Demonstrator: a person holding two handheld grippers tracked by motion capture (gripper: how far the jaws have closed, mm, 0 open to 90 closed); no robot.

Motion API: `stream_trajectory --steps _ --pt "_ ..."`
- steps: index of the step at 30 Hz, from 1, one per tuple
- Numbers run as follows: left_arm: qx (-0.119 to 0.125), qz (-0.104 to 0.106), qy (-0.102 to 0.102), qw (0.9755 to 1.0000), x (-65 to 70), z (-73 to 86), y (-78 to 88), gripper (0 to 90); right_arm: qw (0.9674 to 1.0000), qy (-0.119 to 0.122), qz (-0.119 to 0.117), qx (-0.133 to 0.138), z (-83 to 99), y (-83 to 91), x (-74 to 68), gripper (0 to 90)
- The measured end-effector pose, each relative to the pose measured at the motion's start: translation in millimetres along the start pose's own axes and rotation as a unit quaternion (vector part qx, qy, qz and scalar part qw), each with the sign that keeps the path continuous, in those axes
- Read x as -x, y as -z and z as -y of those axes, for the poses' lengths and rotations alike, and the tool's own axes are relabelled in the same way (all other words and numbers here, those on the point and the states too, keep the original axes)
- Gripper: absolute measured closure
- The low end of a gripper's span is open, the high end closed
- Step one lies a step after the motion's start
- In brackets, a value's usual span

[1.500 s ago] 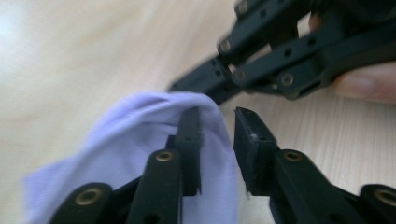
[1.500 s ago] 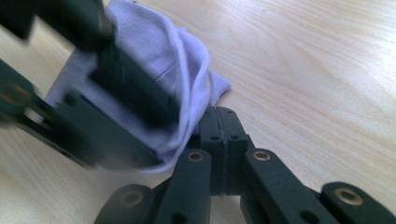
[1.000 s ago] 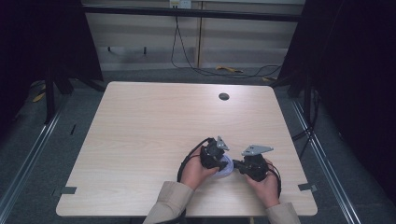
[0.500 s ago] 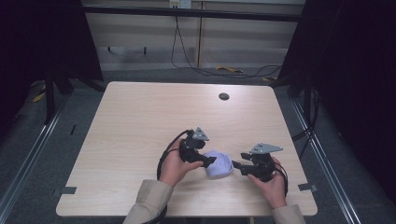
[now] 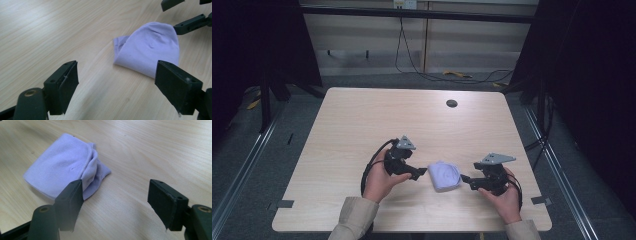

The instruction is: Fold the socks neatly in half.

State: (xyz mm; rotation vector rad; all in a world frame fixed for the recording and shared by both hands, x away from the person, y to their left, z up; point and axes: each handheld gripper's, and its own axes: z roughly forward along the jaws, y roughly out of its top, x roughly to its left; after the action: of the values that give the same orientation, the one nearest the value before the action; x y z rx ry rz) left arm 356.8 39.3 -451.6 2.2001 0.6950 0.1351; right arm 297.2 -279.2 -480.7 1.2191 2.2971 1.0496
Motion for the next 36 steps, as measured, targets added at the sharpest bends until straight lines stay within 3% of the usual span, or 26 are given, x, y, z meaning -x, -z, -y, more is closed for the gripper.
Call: stream_trajectory --steps 18,26,36 --pt "0.010 -0.014 0.030 0.9994 -18.5 29.9 17.4 17.4 1.0000 0.002 -0.007 0.001 7.6 13.6 7.5 22.5" --pt "0.003 -0.022 0.024 0.9995 -26.0 43.9 24.7 17.4 1.0000 0.000 -0.007 0.001 11.6 17.9 10.3 20.2" --pt "0.003 -0.027 0.036 0.9990 -34.6 64.3 30.5 17.4 1.0000 0.004 -0.005 -0.006 17.0 22.1 12.5 19.0"
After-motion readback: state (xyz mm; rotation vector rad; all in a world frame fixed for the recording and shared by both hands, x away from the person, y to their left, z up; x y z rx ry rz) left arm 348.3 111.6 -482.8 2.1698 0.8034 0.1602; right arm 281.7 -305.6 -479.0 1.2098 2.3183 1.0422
